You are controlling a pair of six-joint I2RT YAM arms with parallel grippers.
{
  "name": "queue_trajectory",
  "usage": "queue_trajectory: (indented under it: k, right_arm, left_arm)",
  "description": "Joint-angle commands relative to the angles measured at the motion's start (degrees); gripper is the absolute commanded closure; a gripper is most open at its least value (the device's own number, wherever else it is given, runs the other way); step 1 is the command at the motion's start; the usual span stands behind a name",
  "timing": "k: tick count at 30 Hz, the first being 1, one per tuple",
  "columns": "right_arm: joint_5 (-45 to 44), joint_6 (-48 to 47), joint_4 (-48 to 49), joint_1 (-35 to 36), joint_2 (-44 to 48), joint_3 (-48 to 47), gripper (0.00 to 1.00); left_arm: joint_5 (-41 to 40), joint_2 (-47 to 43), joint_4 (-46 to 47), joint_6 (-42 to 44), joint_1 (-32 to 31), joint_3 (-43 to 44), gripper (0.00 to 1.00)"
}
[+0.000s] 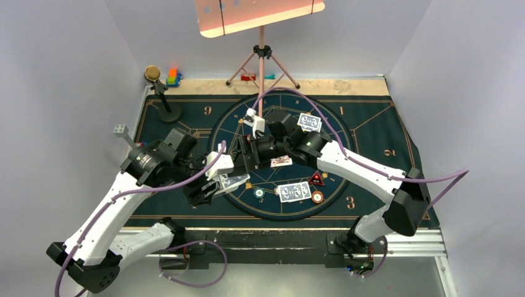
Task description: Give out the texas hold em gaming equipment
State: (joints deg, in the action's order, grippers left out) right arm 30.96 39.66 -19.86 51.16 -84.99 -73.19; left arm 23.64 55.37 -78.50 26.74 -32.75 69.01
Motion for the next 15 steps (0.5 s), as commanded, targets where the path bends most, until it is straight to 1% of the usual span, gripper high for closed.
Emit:
queue_trajectory:
  k: [1,9,12,15]
  right_arm:
    - [-0.79,-0.28,-0.09,0.17,1.27,-1.89,0.16]
    - [-6.07,-2.23,-5.19,0.08,2.67,-4.16,0.38]
    - [-8.25,-2.95,-6.86,0.08,3.30,-4.99,0.44]
    - [-9.58,-3.71,-8.12,0.13,3.60,-5.77,0.48]
  left_arm:
    - [0.45,-0.91,1.15,0.51,0.24,1.50,1.00]
    - [0.62,-1.13,1.13,0.42,0.26,1.47,1.00]
    - [0.70,-1.07,1.15,0.42,0.29,1.55,1.00]
    - [0.79,-1.13,0.96,0.42,0.30,1.73,1.00]
